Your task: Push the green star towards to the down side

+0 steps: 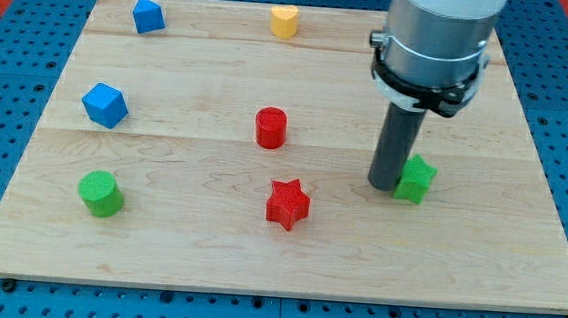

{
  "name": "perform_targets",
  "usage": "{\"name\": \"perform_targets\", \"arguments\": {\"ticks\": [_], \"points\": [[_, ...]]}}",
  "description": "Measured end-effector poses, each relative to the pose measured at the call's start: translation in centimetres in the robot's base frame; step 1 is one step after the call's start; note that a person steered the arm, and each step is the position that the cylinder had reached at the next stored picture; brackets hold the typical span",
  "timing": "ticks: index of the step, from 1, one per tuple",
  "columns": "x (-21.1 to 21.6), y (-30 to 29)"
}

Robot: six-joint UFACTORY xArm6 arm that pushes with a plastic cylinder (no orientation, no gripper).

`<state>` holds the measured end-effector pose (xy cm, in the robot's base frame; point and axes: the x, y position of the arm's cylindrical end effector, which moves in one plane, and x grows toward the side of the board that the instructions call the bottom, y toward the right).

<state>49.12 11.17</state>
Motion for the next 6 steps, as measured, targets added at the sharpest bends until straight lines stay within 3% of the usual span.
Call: {"name": "perform_targets", "arguments": {"ticks": [1,3,5,6], "points": [[0.0,1.9],[-5.1,1.7],[0.0,3.5],[-0.5,3.2]]}}
